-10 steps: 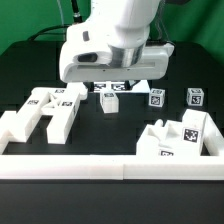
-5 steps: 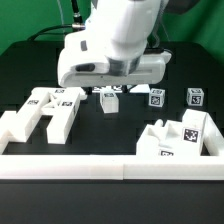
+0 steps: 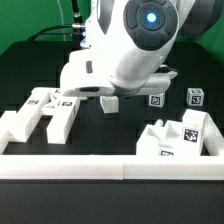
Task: Assemble chair
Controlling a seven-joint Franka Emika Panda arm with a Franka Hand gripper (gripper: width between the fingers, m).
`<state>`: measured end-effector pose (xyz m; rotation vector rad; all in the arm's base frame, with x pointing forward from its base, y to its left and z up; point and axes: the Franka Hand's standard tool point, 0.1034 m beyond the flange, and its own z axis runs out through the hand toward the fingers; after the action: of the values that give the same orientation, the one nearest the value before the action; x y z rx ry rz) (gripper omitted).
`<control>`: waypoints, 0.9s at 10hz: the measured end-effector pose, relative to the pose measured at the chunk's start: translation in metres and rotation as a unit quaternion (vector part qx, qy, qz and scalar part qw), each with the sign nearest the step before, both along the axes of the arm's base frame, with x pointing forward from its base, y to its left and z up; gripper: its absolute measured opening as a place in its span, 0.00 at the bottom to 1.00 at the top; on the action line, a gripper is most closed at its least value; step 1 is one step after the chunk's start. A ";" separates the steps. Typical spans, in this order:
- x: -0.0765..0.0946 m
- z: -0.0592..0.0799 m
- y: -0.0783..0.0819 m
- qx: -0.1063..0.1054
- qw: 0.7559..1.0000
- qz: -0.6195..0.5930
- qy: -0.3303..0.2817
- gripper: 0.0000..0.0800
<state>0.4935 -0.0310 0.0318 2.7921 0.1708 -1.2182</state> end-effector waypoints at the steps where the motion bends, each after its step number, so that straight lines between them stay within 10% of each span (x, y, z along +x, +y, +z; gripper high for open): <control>1: -0.001 -0.002 0.000 0.000 1.000 0.000 0.002 0.81; 9: -0.007 -0.008 0.006 0.023 0.996 0.022 0.080 0.81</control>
Offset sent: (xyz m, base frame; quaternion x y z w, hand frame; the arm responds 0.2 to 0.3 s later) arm -0.0053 0.0100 -0.0025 -0.0020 -0.0755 -0.0712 0.9946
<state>0.4862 -0.0248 0.0234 2.7113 0.2732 -1.4446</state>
